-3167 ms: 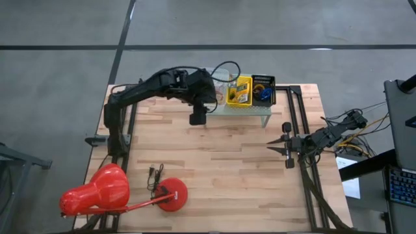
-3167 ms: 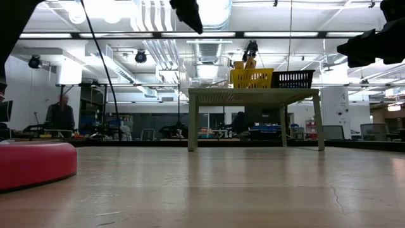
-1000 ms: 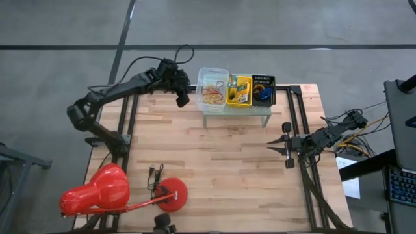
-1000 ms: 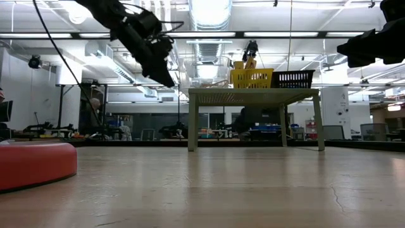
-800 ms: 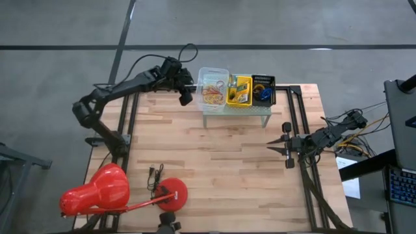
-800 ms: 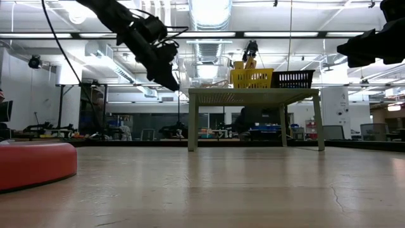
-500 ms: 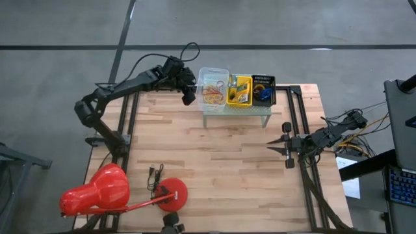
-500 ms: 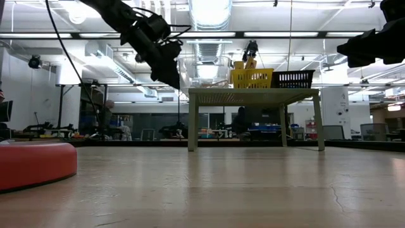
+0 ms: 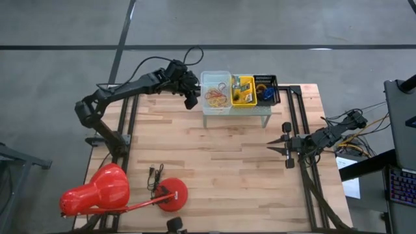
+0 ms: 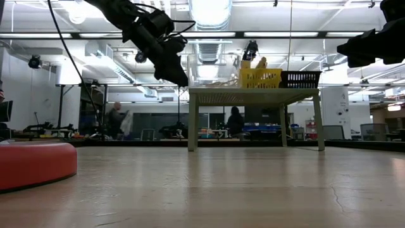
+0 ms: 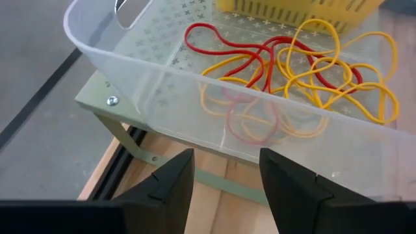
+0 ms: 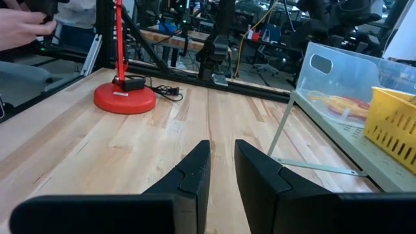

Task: Pick & Place Office Desk Supplies
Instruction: Return to Home Position

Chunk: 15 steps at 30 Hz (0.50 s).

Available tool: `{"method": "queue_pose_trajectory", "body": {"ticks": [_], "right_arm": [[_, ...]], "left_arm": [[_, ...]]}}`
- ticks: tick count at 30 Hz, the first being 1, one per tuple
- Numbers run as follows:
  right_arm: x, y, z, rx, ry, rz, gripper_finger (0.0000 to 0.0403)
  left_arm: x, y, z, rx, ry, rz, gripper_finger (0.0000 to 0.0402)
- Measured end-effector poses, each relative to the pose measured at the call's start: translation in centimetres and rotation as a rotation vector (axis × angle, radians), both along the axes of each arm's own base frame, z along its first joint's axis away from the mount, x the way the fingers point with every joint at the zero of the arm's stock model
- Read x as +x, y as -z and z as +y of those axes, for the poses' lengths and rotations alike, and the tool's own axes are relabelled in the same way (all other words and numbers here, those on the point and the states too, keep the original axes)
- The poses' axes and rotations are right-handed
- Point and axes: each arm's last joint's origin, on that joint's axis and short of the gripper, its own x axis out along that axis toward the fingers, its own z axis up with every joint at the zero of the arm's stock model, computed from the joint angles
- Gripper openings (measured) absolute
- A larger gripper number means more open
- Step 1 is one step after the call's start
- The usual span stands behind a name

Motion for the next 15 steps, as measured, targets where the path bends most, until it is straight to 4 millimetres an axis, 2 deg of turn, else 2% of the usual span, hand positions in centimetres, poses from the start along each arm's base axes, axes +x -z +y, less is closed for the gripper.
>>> {"method": "queue_pose_trajectory", "body": {"ticks": [5, 15], "right_arm": [[0.0, 0.0, 0.0, 0.0, 0.0, 0.0, 0.0068], [0.0, 0.0, 0.0, 0.0, 0.0, 0.0, 0.0068]], "left_arm": [[-0.3, 0.0, 0.1, 0.008, -0.007, 0.014, 0.0179], [-2.7, -0.2, 0.7, -0.015, -0.076, 0.128, 0.0179]]}}
